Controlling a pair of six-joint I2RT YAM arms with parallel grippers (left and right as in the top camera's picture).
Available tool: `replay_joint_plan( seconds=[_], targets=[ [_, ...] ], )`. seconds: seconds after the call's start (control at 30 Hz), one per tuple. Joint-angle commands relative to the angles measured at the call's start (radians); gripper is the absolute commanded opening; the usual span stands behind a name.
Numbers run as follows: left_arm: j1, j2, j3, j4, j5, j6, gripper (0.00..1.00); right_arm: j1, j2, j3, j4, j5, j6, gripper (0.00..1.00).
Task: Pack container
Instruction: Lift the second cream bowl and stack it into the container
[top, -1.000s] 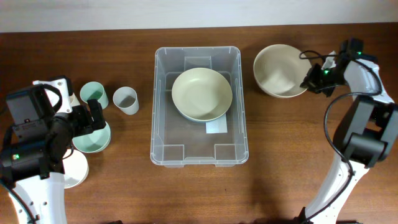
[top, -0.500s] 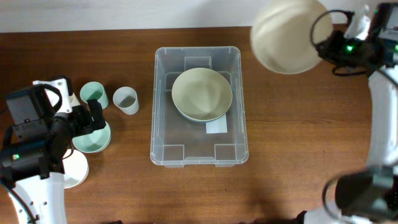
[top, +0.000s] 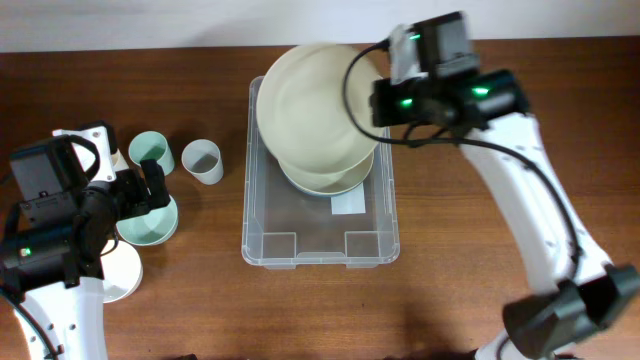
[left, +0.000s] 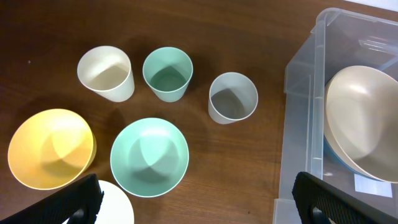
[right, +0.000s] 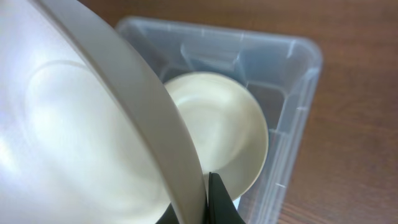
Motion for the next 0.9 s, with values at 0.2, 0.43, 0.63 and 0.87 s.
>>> replay_joint_plan(
  seconds=[0.2,0.43,0.63,0.87],
  targets=[
    [-0.003,0.003,0.018,0.002,0.011,0.016,1.0,0.0,0.161,0.003,0.026,0.056,0.0,0.04],
    [-0.003,0.003,0.017,0.002,0.011,0.016,1.0,0.0,0.177,0.003,0.04,0.056,-0.001,0.04],
    [-0.003,0.003,0.017,0.002,0.011,0.016,1.0,0.0,0.177,0.003,0.041,0.057,-0.008,0.3],
    [-0.003,0.003,0.018,0.001,0.011,0.016,1.0,0.0,0.142,0.005,0.04,0.175,-0.007,0.31]
  ],
)
